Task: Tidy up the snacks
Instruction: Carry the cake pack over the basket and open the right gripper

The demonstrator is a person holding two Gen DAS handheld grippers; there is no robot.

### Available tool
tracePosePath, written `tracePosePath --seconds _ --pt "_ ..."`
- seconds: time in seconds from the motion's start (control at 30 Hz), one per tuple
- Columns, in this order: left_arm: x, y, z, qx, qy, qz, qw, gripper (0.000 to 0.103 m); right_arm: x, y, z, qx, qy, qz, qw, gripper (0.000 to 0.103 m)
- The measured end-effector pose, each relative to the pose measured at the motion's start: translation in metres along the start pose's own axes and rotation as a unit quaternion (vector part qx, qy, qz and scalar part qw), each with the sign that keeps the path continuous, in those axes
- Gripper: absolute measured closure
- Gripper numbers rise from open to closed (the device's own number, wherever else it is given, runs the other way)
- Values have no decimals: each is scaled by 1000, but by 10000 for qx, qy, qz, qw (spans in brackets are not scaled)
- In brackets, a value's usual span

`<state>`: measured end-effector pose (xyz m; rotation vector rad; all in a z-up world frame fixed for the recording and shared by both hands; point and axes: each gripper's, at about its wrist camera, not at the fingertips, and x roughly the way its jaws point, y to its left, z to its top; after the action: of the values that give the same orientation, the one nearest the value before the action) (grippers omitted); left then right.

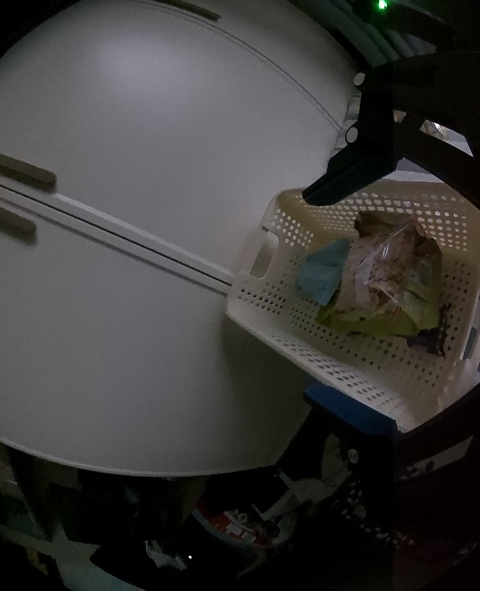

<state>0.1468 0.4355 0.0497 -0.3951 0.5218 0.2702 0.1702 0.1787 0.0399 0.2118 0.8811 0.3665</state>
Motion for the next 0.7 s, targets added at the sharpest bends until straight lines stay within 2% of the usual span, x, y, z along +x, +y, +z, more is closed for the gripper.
tracePosePath --seconds 0.3,0.6,0.7 --pt "-13 10 8 -94 -243 109 9996 4 -4 66 10 -426 -136 742 9962 64" --pt "-21 18 15 -192 -394 185 9989 4 23 105 6 -624 67 1025 9928 62" --pt "-21 21 17 -246 -392 181 9988 4 29 109 3 -594 131 1072 9924 55"
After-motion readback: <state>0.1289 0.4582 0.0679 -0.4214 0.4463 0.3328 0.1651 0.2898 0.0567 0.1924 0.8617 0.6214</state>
